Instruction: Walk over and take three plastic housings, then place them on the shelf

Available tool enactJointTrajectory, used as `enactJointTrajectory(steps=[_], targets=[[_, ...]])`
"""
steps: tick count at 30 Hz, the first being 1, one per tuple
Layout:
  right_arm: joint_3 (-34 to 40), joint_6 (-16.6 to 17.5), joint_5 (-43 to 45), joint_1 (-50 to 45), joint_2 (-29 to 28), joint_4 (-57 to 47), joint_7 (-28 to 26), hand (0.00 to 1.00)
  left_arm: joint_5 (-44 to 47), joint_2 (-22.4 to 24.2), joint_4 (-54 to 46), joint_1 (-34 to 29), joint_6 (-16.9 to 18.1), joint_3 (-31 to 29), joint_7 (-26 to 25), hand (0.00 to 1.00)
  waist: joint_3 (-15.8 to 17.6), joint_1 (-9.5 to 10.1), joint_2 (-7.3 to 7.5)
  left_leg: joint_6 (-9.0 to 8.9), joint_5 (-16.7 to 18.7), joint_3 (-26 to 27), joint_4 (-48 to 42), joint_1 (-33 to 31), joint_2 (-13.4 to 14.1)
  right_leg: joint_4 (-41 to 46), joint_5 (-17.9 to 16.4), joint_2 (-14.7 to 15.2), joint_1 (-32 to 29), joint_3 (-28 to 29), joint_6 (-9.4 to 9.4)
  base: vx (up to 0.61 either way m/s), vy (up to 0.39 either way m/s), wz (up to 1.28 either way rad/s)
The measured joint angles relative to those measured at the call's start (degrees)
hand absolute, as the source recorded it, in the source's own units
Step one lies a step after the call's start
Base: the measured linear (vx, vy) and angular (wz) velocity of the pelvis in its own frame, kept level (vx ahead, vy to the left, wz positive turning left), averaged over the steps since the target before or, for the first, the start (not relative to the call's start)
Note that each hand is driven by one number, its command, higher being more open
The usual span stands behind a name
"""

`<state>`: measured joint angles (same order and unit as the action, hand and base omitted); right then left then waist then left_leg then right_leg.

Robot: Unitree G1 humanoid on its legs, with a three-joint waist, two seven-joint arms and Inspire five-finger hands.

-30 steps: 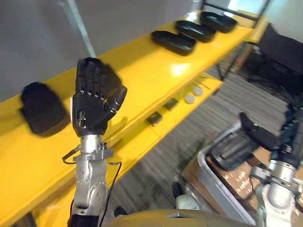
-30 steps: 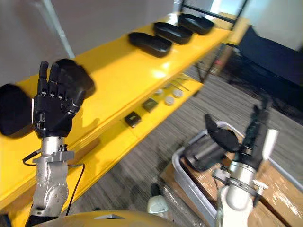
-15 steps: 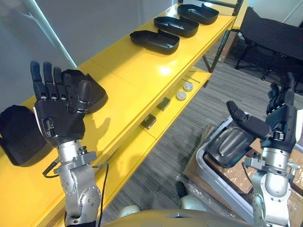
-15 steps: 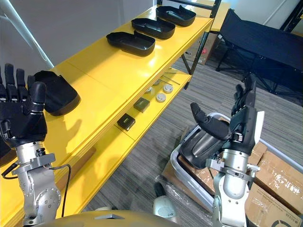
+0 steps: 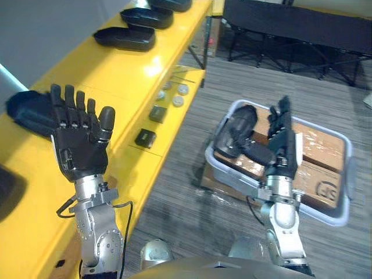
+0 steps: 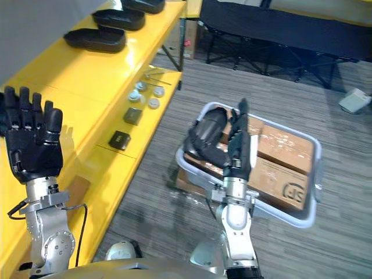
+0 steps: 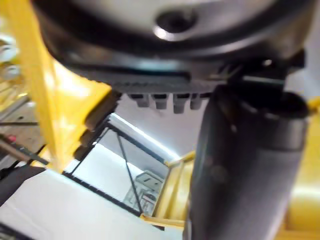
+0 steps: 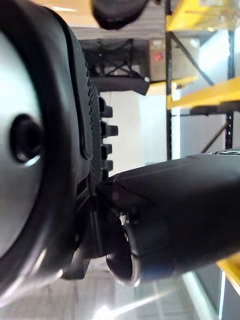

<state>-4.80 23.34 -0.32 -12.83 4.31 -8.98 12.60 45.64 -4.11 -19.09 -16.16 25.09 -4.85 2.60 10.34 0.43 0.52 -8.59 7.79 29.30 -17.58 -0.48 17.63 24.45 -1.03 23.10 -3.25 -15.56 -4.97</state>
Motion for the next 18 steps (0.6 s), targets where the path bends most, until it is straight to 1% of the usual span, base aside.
enactJointTrajectory(steps=[1, 2, 3, 4, 5, 6, 7, 8, 9, 10, 11, 12, 13, 14, 15, 16, 17, 18], targets=[[0.4, -0.7, -0.1, -0.3, 0.4, -0.3, -0.6, 1.00, 0.9, 0.3, 0.7, 0.0, 0.0, 0.3, -0.1, 1.00, -0.1, -0.11, -0.11, -0.65, -0.7, 0.2, -0.1, -0.1, 1.1, -2.2, -1.9, -1.7, 1.2, -0.5, -2.42, -0.03, -0.512, -0.85], [2.0, -2.0, 0.3, -1.2, 1.9, -0.7, -2.0, 1.00, 1.8, 1.2, 1.4, -0.2, -0.3, 2.0, -1.1, 1.00, -0.7, -0.51, -1.23, -1.16, -2.4, 0.4, 1.1, -0.3, 3.4, -6.1, -3.5, -4.6, 1.8, -1.9, -4.79, 0.00, -0.546, -0.73], [3.7, -2.8, 1.5, -2.1, 3.5, -0.8, -3.3, 1.00, 1.8, 2.2, 1.5, -0.2, -0.6, 4.5, -1.3, 1.00, -1.3, -0.93, -2.45, -0.69, -4.5, 0.4, 2.7, -0.7, 5.2, -9.6, -3.9, -7.4, 1.8, -2.5, -5.14, 0.01, -0.435, -0.69], [4.9, -3.2, 1.8, -2.5, 4.4, -0.8, -3.8, 1.00, 1.7, 2.4, 1.4, 0.0, -0.7, 5.8, -1.3, 1.00, -1.5, -1.38, -2.81, -0.30, -5.8, 0.3, 3.1, -1.0, 5.7, -11.1, -3.9, -8.4, 1.8, -2.5, -5.13, 0.04, -0.358, -0.53], [6.2, -3.9, 2.5, -2.9, 5.2, -0.8, -4.0, 1.00, 1.7, 2.6, 1.1, 0.2, -0.9, 7.1, -1.3, 1.00, -1.5, -2.28, -2.87, -0.05, -7.7, 0.4, 3.2, -1.2, 6.1, -12.8, -3.9, -9.3, 1.8, -2.1, -4.97, 0.04, -0.209, -0.59], [7.7, -4.1, 4.0, -3.8, 5.6, -1.1, -4.3, 1.00, 1.7, 3.0, 0.7, 0.2, -1.9, 7.9, -1.2, 1.00, -1.4, -2.81, -2.76, -0.33, -8.5, -0.1, 3.0, -1.1, 6.3, -14.7, -3.9, -9.9, 1.9, -0.3, -4.72, 0.03, -0.236, -0.76], [8.9, -4.3, 5.6, -5.3, 5.8, -2.2, -4.3, 1.00, 1.4, 3.5, 0.6, 0.0, -2.5, 8.8, -0.9, 1.00, -1.4, -3.12, -2.88, -3.28, -4.7, -3.3, 4.7, -0.9, 4.3, -15.9, -3.8, -9.9, 1.9, 1.2, -4.49, 0.01, -0.097, -0.73], [9.1, -5.0, 6.5, -5.7, 5.8, -2.8, -4.4, 1.00, 0.9, 3.5, 0.6, 0.0, -2.8, 9.1, -0.8, 1.00, -1.5, -3.14, -3.03, -3.10, -3.9, -4.8, 6.1, -0.9, 2.7, -16.2, -3.8, -10.0, 1.7, 1.8, -4.46, 0.00, 0.020, -0.72], [8.9, -7.7, 7.8, -6.1, 5.8, -2.9, -5.3, 1.00, 0.6, 3.1, 0.6, -0.1, -3.0, 9.7, -0.4, 1.00, -2.0, -3.28, -3.37, -1.99, -3.8, -6.2, 9.6, 0.4, -0.1, -16.1, -3.7, -10.2, 1.5, 2.5, -4.43, 0.03, 0.044, -0.54], [8.5, -8.9, 7.7, -6.3, 5.5, -2.9, -5.7, 1.00, 0.4, 3.0, 0.6, -0.1, -3.0, 9.7, -0.2, 1.00, -2.2, -3.29, -3.24, -2.02, -4.4, -7.0, 10.2, 1.1, -0.7, -16.1, -3.5, -10.4, 1.5, 2.7, -4.62, 0.05, -0.005, -0.48], [7.7, -10.1, 7.5, -6.8, 5.5, -2.9, -6.5, 1.00, -0.6, 3.1, 0.5, -0.3, -3.0, 9.7, 0.1, 1.00, -2.5, -3.33, -2.83, -1.94, -4.5, -7.2, 10.3, 1.2, -1.2, -16.2, -3.2, -10.1, 1.3, 2.7, -4.90, 0.05, -0.005, -0.15], [6.8, -11.7, 7.6, -6.9, 5.5, -2.8, -7.2, 1.00, -2.5, 2.8, 0.6, -0.3, -3.3, 9.7, 0.3, 1.00, -2.4, -3.35, -2.65, -2.24, -4.2, -7.4, 10.4, 1.0, -1.7, -16.6, -2.5, -9.5, 1.3, 2.1, -5.43, 0.00, 0.000, 0.00], [6.3, -12.6, 7.6, -6.5, 5.5, -2.4, -7.2, 1.00, -3.8, 2.4, 0.6, -0.3, -3.6, 9.6, 0.3, 1.00, -2.4, -3.28, -2.43, -2.23, -4.2, -7.7, 10.7, 1.0, -2.2, -16.7, -2.3, -9.1, 1.2, 1.6, -5.52, -0.01, 0.093, 0.12], [5.4, -14.2, 7.6, -5.0, 5.6, -0.4, -7.3, 1.00, -6.1, 1.2, 0.9, -0.3, -4.6, 9.7, 0.5, 1.00, -2.4, -2.81, -2.39, -2.18, -4.2, -8.1, 11.0, 0.7, -3.0, -16.9, -1.4, -8.4, 1.1, 1.0, -5.65, -0.04, 0.105, 0.16], [4.1, -15.6, 8.0, -1.8, 6.0, 3.6, -7.1, 1.00, -7.3, 0.3, 1.0, -0.4, -5.6, 9.7, 0.6, 1.00, -2.4, -2.21, -2.43, -1.98, -4.1, -8.9, 11.0, 0.3, -3.7, -17.6, -0.1, -7.8, 1.2, -0.1, -5.62, -0.05, 0.104, 0.18], [3.6, -16.4, 8.0, 0.2, 6.3, 5.9, -6.8, 1.00, -8.0, 0.0, 1.0, -0.4, -5.8, 9.8, 0.8, 1.00, -2.4, -1.95, -2.44, -1.76, -4.0, -9.4, 11.0, -0.2, -4.1, -18.0, 0.5, -7.5, 1.2, -0.8, -5.71, -0.06, 0.108, 0.32], [2.9, -17.8, 8.0, 4.1, 6.9, 10.5, -6.0, 1.00, -8.2, -0.6, 1.0, 0.0, -6.3, 10.2, 1.2, 1.00, -2.3, -1.56, -2.56, -1.39, -3.8, -10.6, 11.0, -1.5, -5.0, -18.8, 1.7, -6.7, 1.3, -2.3, -6.05, -0.07, 0.121, 0.47], [2.9, -19.0, 7.9, 7.8, 7.1, 15.0, -4.4, 1.00, -8.6, -1.1, 1.2, 0.5, -6.6, 11.2, 1.3, 1.00, -2.2, -0.58, -2.70, -0.94, -3.9, -12.0, 10.9, -2.9, -6.1, -19.8, 2.9, -5.9, 1.3, -3.9, -6.15, -0.08, 0.127, 0.49]])
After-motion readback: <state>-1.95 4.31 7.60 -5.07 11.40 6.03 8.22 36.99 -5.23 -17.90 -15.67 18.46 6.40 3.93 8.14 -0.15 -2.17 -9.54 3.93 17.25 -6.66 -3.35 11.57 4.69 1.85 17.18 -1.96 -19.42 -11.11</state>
